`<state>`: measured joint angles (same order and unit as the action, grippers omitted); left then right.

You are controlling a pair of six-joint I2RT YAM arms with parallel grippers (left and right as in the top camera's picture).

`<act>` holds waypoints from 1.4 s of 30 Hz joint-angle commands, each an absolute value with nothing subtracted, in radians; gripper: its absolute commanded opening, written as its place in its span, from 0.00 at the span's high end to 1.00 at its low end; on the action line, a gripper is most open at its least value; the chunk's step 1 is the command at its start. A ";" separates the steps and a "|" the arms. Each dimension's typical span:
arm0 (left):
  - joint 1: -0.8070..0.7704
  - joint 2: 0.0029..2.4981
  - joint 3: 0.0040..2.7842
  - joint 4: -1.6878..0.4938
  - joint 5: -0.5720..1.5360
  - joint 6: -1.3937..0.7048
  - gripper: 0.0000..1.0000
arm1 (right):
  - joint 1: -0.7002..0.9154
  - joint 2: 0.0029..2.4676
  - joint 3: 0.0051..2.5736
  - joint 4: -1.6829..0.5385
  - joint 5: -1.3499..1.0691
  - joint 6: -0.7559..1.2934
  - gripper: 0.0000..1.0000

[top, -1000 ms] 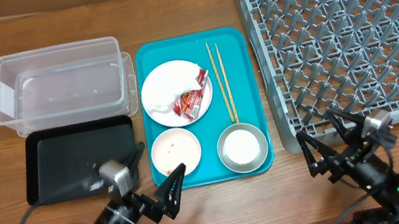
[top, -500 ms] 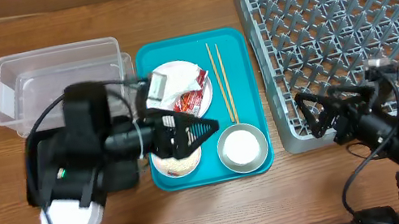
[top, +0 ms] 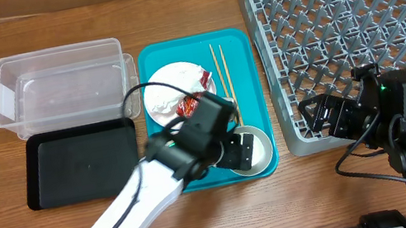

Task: Sort waste into correct bins and load items into the dishwasher

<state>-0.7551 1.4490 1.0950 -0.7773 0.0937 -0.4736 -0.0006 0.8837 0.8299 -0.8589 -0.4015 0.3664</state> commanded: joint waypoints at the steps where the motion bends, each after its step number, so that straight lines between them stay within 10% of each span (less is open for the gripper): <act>1: -0.767 1.567 1.112 -0.742 -0.014 -0.487 0.31 | -0.008 0.860 0.867 -0.866 -0.386 0.371 0.00; 7: -0.766 1.643 1.112 -0.682 0.027 -0.487 0.57 | -0.008 0.839 0.872 -0.879 -0.386 0.371 0.00; 9: -0.760 1.639 1.120 -0.681 0.081 -0.487 0.96 | -0.008 0.839 0.872 -0.890 -0.386 0.371 0.00; 16: -0.644 1.515 1.212 -0.781 0.252 -0.500 0.96 | -0.008 0.839 0.872 -0.888 -0.417 0.371 0.00; 27: -0.297 1.399 1.227 -0.657 1.321 -0.313 0.96 | 0.027 0.841 0.872 -0.609 -1.078 0.324 0.11; 42: -0.303 1.399 1.227 -0.672 1.434 -0.310 0.96 | 0.262 0.853 0.872 -0.311 -1.063 0.405 0.23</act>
